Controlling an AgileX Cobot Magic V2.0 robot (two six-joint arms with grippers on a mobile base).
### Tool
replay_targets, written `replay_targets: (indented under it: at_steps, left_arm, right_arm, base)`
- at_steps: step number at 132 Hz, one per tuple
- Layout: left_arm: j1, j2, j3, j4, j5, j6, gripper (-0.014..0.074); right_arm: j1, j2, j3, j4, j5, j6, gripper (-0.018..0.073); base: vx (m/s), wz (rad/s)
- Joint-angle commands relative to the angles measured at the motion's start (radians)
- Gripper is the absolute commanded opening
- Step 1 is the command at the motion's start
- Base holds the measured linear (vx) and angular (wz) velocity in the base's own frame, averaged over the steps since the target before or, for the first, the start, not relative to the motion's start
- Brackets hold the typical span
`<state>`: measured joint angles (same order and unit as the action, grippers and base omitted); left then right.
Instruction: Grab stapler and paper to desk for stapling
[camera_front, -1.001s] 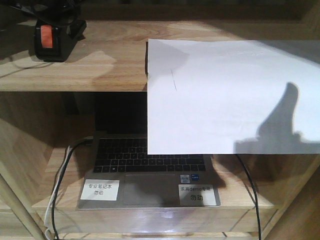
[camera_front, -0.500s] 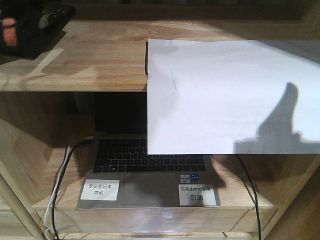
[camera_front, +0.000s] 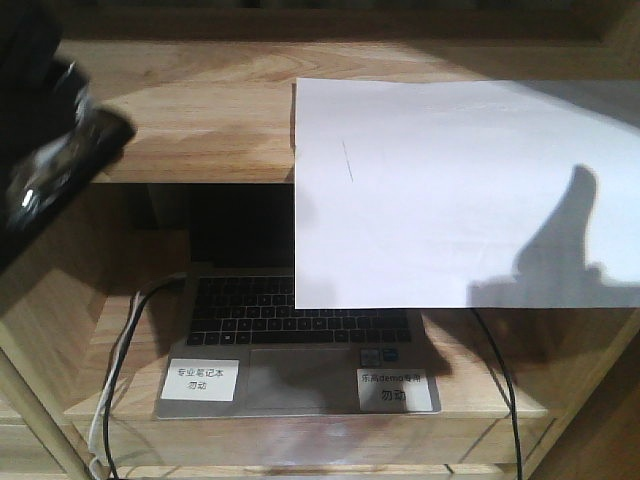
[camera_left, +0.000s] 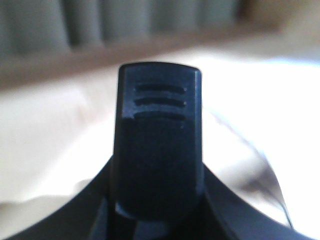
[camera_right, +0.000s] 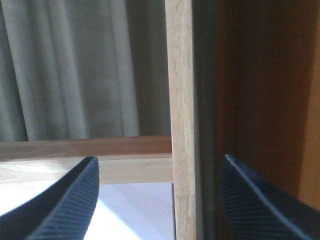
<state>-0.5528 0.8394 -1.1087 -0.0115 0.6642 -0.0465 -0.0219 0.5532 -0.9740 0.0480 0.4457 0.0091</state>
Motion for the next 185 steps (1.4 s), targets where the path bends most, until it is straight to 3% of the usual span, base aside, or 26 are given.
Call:
replay_targets:
  at_steps: [1, 14, 62, 103, 185]
  left_arm:
    - [-0.004, -0.086, 0.031, -0.052, -0.125, 0.047, -0.0008]
    - [-0.004, -0.162, 0.095, -0.086, -0.126, 0.078, -0.0008]
    - [-0.004, -0.484, 0.277, -0.088, -0.121, 0.085, -0.0008]
    - [-0.004, -0.710, 0.342, -0.087, 0.020, 0.085, -0.0006]
    - [-0.004, -0.775, 0.342, -0.086, 0.071, 0.085, -0.0006]
  right_arm:
    - [-0.004, 0.012, -0.026, -0.004, -0.071, -0.009, 0.0483]
    - [-0.004, 0.012, -0.026, -0.004, -0.071, -0.009, 0.0483]
    - [-0.004, 0.012, -0.026, -0.004, -0.071, -0.009, 0.0483]
    - [-0.004, 0.012, -0.026, -0.004, -0.071, -0.009, 0.0483]
    - [-0.004, 0.012, -0.026, -0.004, -0.071, -0.009, 0.0483]
  base:
    - [0.00, 0.00]
    - [0.00, 0.00]
    - [0.00, 0.00]
    - [0.00, 0.00]
    - [0.00, 0.00]
